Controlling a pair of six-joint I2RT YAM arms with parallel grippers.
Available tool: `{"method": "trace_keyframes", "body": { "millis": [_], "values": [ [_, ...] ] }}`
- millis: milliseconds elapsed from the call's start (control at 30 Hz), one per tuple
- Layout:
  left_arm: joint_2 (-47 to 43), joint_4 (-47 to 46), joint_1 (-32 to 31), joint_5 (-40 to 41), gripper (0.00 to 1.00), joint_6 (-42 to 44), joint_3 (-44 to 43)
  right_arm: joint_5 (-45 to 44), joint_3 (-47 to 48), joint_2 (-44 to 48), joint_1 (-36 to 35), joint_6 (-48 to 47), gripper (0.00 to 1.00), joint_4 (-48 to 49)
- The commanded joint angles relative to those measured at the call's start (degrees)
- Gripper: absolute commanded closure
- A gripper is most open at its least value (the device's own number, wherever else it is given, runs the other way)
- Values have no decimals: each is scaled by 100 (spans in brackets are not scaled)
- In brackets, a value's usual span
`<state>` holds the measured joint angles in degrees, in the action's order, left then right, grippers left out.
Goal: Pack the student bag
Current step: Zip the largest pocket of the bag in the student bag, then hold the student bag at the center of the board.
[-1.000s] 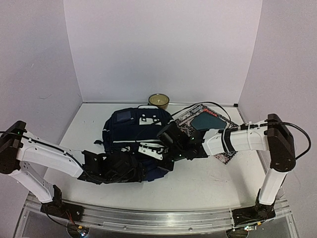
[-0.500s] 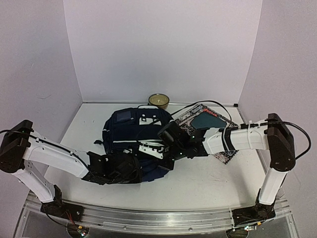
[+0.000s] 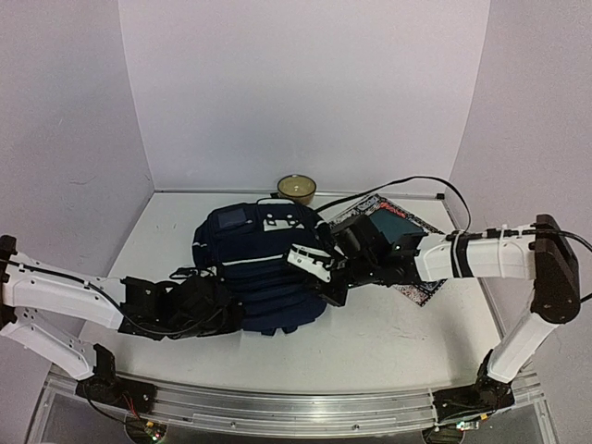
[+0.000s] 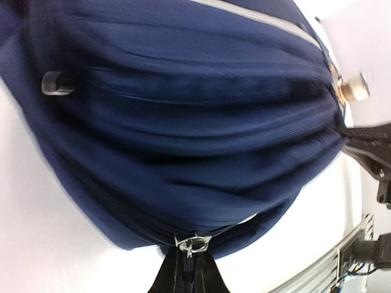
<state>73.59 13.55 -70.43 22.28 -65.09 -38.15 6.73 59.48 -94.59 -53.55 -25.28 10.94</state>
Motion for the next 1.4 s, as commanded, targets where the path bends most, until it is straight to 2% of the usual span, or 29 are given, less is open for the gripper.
{"method": "trace_keyframes", "body": {
  "millis": [0, 133, 267, 333, 433, 500, 700, 933, 1067, 1200, 1267, 1367],
  "values": [
    [-575, 1811, 481, 721, 100, -263, 635, -763, -252, 592, 672, 87, 100, -507],
    [-962, 1850, 740, 617, 100, -64, 786, -248, -209, 721, 773, 261, 100, -527],
    [-980, 1314, 729, 131, 100, 685, 464, 318, -136, 711, 513, 430, 100, -512],
    [-940, 976, 711, -158, 100, 985, 350, 450, -105, 684, 340, 526, 90, -407],
    [-930, 367, 692, -664, 100, 1330, 238, 505, 40, 635, -2, 643, 59, -316],
    [-899, 111, 669, -911, 100, 1475, 150, 516, 209, 568, -207, 673, 47, -291],
    [-610, -265, 422, -1255, 100, 1761, -220, 770, 638, 105, -583, 685, 36, -77],
    [-494, -418, 258, -1316, 100, 1835, -439, 1165, 1171, -646, -820, 620, 32, -79],
    [-458, -501, 198, -1352, 100, 1870, -513, 1168, 1259, -942, -833, 574, 33, -101],
    [-432, -577, 179, -1416, 100, 1916, -495, 1039, 1344, -1205, -841, 540, 46, -182],
    [-456, -581, 183, -1375, 100, 1942, -453, 1026, 1347, -1266, -840, 498, 58, -242],
    [-555, -521, 192, -1168, 100, 1960, -372, 895, 1217, -1126, -835, 464, 88, -275]
  ]
}}
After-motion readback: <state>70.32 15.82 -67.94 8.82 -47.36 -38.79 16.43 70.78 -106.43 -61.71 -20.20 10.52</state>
